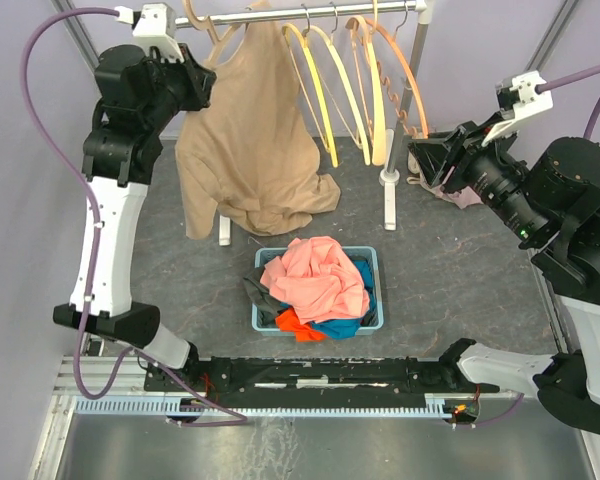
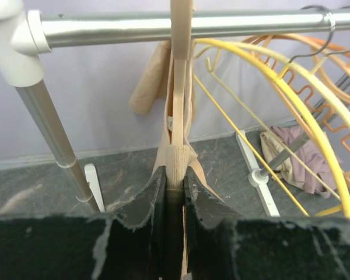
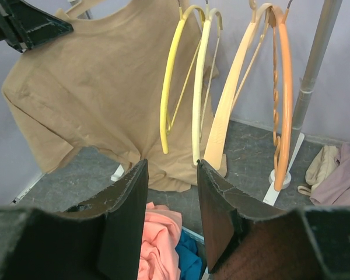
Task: Remove the t-shirt from the hanger
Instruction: Pick up the hanger from the clothesline.
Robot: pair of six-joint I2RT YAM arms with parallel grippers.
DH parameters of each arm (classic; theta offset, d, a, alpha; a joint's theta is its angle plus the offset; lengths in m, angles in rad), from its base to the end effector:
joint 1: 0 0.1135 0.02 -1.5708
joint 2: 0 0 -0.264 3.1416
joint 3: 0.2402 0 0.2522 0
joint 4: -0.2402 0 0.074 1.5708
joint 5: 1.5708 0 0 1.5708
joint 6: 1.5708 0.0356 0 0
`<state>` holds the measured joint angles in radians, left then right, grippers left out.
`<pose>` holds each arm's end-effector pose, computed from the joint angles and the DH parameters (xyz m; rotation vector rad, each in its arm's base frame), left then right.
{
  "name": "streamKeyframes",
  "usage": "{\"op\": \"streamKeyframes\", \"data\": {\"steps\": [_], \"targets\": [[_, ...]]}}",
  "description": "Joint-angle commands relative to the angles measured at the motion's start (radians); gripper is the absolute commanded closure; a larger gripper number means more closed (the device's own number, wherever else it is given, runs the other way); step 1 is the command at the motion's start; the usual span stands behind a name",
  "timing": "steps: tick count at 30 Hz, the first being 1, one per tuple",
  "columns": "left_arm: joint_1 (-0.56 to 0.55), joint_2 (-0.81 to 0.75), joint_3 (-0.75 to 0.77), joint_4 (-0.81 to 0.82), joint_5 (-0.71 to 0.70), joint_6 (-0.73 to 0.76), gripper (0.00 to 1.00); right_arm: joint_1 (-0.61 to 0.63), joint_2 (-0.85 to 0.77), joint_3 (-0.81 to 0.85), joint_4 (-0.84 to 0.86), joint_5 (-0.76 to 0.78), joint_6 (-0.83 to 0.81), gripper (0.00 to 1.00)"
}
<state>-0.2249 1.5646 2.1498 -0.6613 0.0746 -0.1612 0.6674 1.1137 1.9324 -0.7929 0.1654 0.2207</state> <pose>0.2905 -0.0692 0.5545 0.1101 1.6550 -0.3554 0.1105 0.0796 0.5731 -0.2173 1.5587 0.5739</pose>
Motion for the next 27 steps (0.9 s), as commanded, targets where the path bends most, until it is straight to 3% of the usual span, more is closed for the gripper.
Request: {"op": "streamKeyframes", "data": {"steps": [1, 14, 27], "targets": [[-0.009, -0.093, -0.021, 0.117, 0.036, -0.035, 0.97, 0.001, -0.008, -0.004, 0.057, -0.02, 0.005, 0.53], [-0.014, -0.296, -0.222, 0.029, 0.072, -0.043, 0.97, 0.001, 0.051, -0.012, 0.103, -0.094, 0.024, 0.53], [-0.014, -0.486, -0.409, 0.084, 0.281, -0.066, 0.97, 0.001, 0.178, 0.01, 0.243, -0.262, 0.125, 0.52]]}}
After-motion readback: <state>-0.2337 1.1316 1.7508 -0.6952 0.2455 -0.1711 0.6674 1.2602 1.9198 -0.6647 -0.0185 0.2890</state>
